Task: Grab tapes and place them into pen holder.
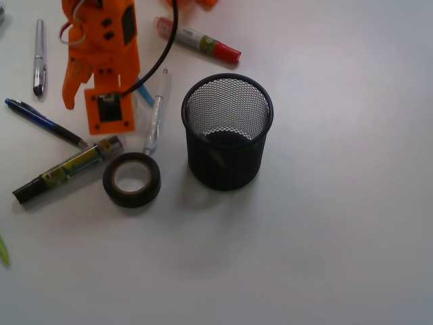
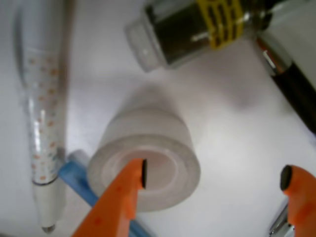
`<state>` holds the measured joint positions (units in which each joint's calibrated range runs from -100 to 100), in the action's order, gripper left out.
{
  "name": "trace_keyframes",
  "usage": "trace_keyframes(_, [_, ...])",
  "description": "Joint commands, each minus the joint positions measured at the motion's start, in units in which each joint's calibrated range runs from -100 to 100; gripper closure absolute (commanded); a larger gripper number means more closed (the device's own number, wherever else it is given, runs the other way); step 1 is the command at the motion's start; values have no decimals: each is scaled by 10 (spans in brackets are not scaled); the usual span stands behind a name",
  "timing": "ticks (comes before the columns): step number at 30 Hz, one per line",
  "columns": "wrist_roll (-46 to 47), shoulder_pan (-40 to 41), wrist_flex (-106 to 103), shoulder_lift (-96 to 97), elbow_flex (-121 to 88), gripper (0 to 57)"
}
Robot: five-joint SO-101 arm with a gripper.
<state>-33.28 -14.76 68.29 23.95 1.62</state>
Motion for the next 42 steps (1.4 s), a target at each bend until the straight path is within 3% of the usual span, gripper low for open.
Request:
trace_keyframes(1, [0, 1, -23, 18, 4, 267])
trace_keyframes(8, [0, -22, -23, 44, 4, 269])
trace_keyframes(10, [0, -28, -21, 49, 4, 294])
trace_keyframes(13, [0, -29, -21, 61, 4, 387])
trace_keyframes(17, [0, -26, -20, 64, 6, 572])
trace_keyframes(24, [35, -29, -20, 57, 35, 572])
trace_keyframes(32, [123, -49, 89, -5, 275, 572])
trace_keyframes(42, [168, 72, 226, -50, 525, 572])
